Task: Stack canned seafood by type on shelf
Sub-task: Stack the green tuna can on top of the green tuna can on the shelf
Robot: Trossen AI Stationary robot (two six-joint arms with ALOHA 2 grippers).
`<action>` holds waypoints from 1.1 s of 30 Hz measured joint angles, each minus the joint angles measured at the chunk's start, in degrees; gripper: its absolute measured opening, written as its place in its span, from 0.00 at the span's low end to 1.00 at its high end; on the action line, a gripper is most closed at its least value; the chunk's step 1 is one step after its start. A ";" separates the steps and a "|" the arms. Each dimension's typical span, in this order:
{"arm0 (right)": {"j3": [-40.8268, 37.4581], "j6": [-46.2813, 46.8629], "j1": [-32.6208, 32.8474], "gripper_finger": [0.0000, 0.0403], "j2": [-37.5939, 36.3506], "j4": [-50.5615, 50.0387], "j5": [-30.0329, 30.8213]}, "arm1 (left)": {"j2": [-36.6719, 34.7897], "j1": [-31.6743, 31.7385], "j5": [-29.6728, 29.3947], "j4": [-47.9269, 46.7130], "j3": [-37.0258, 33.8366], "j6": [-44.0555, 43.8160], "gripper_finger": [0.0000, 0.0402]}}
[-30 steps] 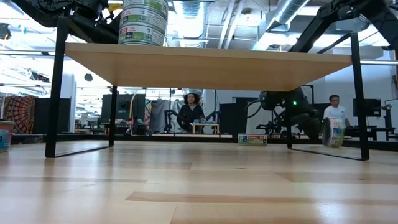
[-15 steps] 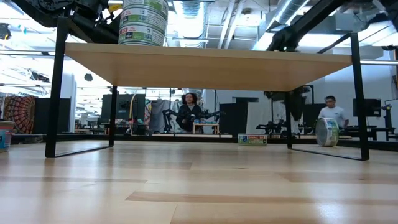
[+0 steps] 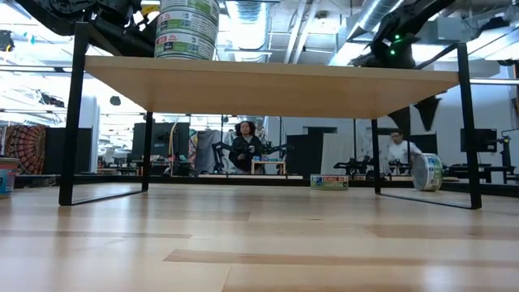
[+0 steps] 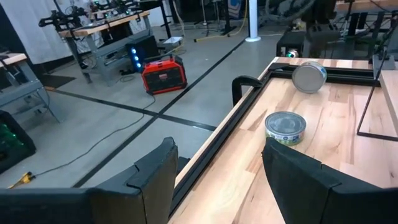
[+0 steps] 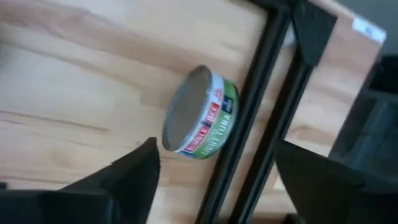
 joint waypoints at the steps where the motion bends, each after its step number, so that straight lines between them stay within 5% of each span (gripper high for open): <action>1: -1.20 1.25 0.24 0.88 -0.50 0.06 -0.02 | 0.00 0.00 0.00 0.01 0.00 0.12 0.56; 7: -8.63 2.81 0.74 0.91 -2.02 2.01 -0.68 | -0.02 0.00 0.00 -0.11 0.00 0.34 0.56; 24: -18.55 0.21 -1.73 0.79 -2.09 16.44 -8.22 | -4.34 0.00 -0.12 -4.57 -0.02 -0.10 0.56; 33: -18.68 -1.57 -0.24 0.60 -2.09 17.14 -8.31 | -6.45 0.00 -0.13 -7.63 -0.02 -2.05 0.56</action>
